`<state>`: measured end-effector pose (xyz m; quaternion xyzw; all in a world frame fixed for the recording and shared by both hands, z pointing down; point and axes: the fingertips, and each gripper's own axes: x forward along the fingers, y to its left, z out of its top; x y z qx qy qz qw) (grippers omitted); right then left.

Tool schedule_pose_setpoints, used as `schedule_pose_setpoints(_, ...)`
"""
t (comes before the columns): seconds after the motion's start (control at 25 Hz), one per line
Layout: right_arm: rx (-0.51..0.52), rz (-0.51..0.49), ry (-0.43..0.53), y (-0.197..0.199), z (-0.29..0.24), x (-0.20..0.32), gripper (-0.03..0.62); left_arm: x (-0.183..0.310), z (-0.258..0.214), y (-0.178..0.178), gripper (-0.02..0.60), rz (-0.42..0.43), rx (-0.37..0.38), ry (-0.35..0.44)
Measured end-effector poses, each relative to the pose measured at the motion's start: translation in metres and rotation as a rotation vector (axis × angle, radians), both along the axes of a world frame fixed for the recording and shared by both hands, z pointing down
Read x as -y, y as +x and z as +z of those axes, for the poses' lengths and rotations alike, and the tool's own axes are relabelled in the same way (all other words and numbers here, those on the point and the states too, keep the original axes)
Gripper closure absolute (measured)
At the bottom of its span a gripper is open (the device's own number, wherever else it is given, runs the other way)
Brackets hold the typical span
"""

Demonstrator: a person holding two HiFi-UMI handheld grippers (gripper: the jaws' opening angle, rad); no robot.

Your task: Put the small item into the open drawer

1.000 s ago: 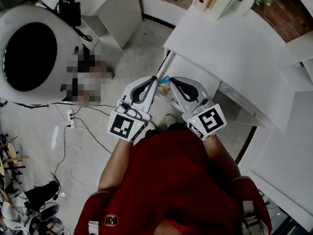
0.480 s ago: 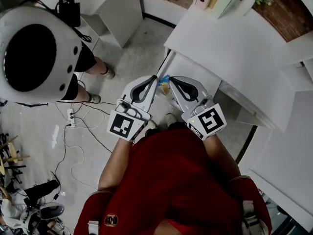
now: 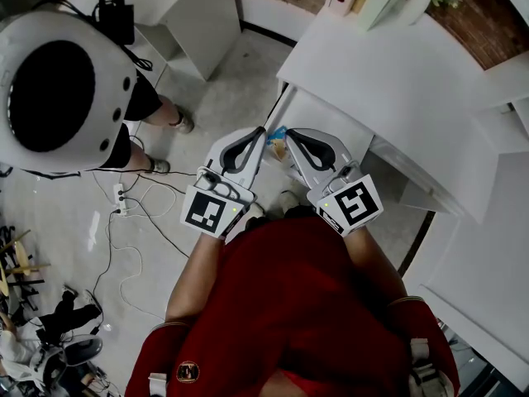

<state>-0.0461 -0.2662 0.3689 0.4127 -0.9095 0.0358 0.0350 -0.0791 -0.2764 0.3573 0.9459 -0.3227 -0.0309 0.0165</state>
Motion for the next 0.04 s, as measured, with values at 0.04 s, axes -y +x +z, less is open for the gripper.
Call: schedule_pose_setpoints(0.04,-0.001,-0.003,0.000,0.0026,0.0005,-0.0029,0.582,-0.0029,0.0003,0.0027,0.580,-0.001,0.001,0.001)
